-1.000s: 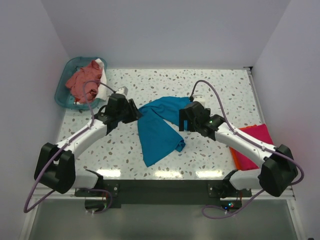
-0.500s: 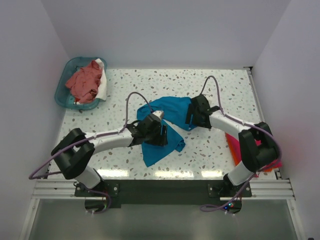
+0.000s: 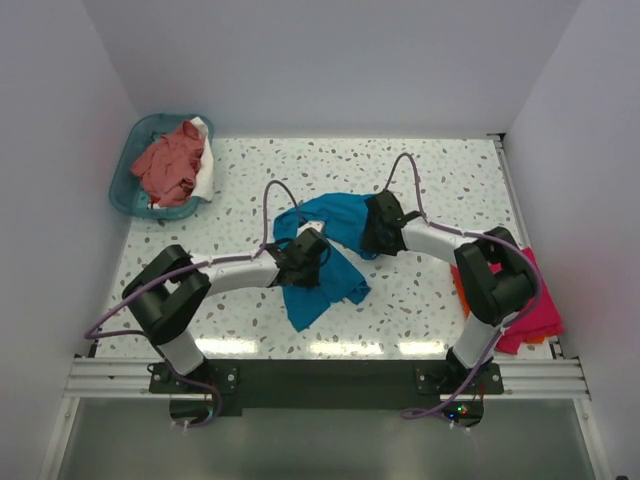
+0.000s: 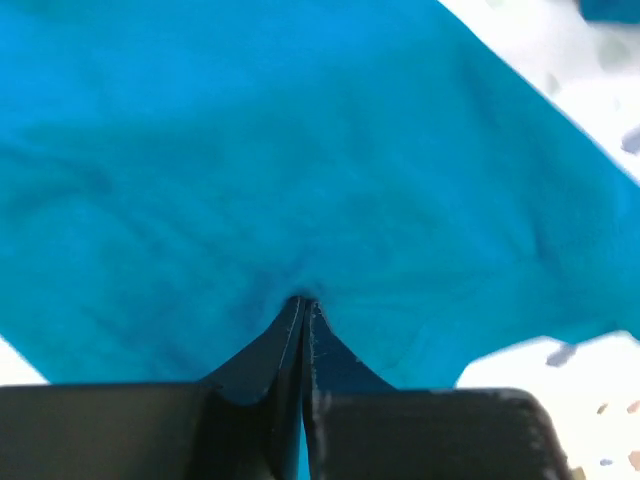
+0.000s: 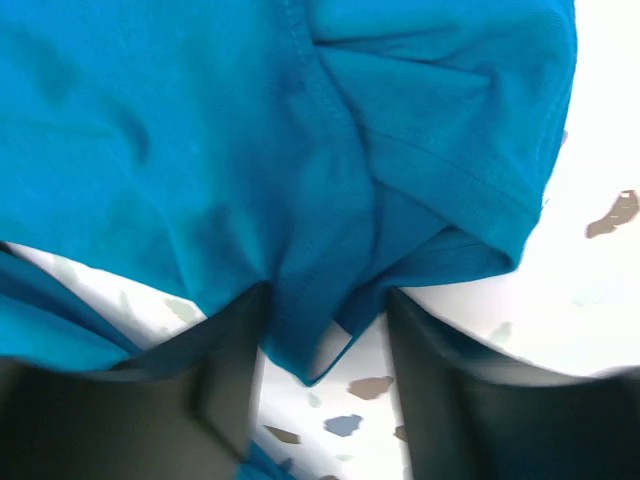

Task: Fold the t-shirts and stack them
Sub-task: Flatten the tshirt out

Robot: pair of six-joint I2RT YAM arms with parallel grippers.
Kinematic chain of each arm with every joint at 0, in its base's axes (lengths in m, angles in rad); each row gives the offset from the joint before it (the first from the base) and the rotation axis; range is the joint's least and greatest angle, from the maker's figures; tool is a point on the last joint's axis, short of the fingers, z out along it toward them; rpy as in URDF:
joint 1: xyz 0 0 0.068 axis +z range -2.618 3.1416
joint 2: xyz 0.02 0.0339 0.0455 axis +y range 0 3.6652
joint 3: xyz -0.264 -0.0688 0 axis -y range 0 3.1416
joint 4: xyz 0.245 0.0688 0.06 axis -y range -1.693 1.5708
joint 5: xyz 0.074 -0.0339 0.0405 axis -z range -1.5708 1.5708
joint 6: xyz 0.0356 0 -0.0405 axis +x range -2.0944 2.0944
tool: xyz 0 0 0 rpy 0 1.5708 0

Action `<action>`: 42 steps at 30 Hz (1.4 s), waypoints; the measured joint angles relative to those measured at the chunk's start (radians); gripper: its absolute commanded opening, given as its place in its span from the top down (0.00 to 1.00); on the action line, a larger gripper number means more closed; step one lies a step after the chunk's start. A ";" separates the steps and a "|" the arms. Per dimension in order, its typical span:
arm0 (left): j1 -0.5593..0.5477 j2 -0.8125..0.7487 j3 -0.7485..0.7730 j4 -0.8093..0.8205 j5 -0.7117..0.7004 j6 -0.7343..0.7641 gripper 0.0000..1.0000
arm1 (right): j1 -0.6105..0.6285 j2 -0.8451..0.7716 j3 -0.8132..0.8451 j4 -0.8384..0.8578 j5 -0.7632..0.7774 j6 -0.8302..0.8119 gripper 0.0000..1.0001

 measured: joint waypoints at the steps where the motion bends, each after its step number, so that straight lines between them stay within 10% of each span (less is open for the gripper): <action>1: 0.014 -0.003 -0.002 -0.005 -0.002 0.002 1.00 | 0.001 0.009 0.008 -0.001 0.002 0.002 0.69; 4: 0.110 -0.025 -0.022 -0.013 -0.002 0.002 1.00 | -0.009 0.034 0.032 -0.006 0.001 0.003 1.00; 14: 0.590 -0.003 0.149 -0.146 -0.003 0.089 0.99 | -0.277 0.048 0.113 -0.082 0.003 -0.008 1.00; 18: 0.666 0.095 0.443 -0.193 -0.013 0.159 0.70 | -0.338 0.048 0.190 -0.129 0.024 -0.026 0.67; 21: 0.672 0.112 0.554 -0.184 0.005 0.192 0.50 | -0.335 0.032 0.227 -0.142 0.029 -0.047 0.53; 42: 0.286 -0.356 -0.141 -0.181 -0.087 -0.080 0.31 | -0.325 -0.067 0.067 -0.127 -0.030 -0.107 0.34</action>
